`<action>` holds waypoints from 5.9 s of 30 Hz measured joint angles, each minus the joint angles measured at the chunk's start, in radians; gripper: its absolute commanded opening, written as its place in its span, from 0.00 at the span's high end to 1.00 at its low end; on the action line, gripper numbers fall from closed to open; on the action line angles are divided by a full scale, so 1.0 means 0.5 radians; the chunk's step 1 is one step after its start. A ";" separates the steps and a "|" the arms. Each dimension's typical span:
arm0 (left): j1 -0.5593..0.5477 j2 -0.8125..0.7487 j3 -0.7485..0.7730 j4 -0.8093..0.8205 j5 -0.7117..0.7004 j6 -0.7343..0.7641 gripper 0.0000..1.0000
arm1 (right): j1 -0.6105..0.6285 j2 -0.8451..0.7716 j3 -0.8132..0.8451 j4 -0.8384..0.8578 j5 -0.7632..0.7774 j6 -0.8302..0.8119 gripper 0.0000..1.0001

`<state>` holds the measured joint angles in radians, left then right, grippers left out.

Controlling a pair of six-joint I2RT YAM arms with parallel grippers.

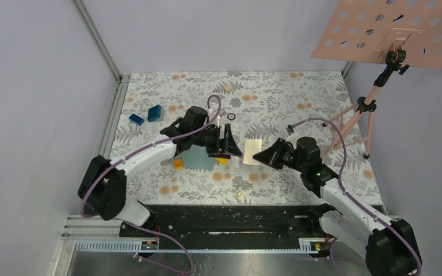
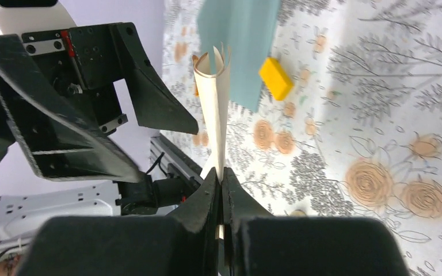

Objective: Place the letter into the envelope and seal it
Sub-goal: Pick up the letter from the center of the board, then move the distractor to the center of the board.

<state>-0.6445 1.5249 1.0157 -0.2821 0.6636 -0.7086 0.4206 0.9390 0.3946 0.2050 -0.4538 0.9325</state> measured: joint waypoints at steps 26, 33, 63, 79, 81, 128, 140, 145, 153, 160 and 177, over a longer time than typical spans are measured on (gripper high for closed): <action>0.066 -0.183 -0.330 1.363 0.408 -0.728 1.00 | -0.008 -0.056 -0.007 0.752 -0.384 0.468 0.52; 0.070 -0.143 -0.423 1.717 0.409 -1.007 1.00 | -0.008 -0.082 -0.062 0.770 -0.389 0.509 1.00; 0.082 -0.003 -0.354 2.066 0.794 -1.338 1.00 | -0.029 -0.095 0.152 0.667 -0.367 0.521 1.00; 0.082 -0.116 -0.343 1.811 0.787 -1.153 1.00 | -0.056 -0.101 0.182 0.684 -0.330 0.574 1.00; 0.082 -0.136 -0.343 1.778 0.779 -1.115 1.00 | -0.056 -0.099 0.181 0.713 -0.332 0.588 0.96; 0.700 -0.361 -0.047 -0.294 -0.194 0.192 1.00 | -0.074 -0.270 0.140 -0.129 0.056 0.126 0.25; 0.750 -0.259 -0.006 -0.682 -1.026 0.558 1.00 | 0.145 0.146 0.282 -0.538 0.334 -0.107 0.46; 0.740 -0.209 -0.021 -0.504 -1.133 0.568 1.00 | 0.257 0.521 0.446 -0.474 0.354 -0.132 0.57; 0.732 0.066 0.013 -0.343 -1.212 0.594 1.00 | 0.523 1.247 1.276 -0.652 0.448 -0.393 0.57; 0.732 0.151 0.011 -0.282 -1.176 0.587 1.00 | 0.654 1.675 1.563 -0.675 0.357 -0.409 0.62; 0.730 0.262 0.011 -0.224 -1.056 0.587 1.00 | 0.677 1.966 1.490 -0.694 0.443 -0.272 0.71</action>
<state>-0.2794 1.6558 1.0214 -0.3943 0.1356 -0.4149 0.7589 1.9221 1.1397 -0.1417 -0.2325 0.7963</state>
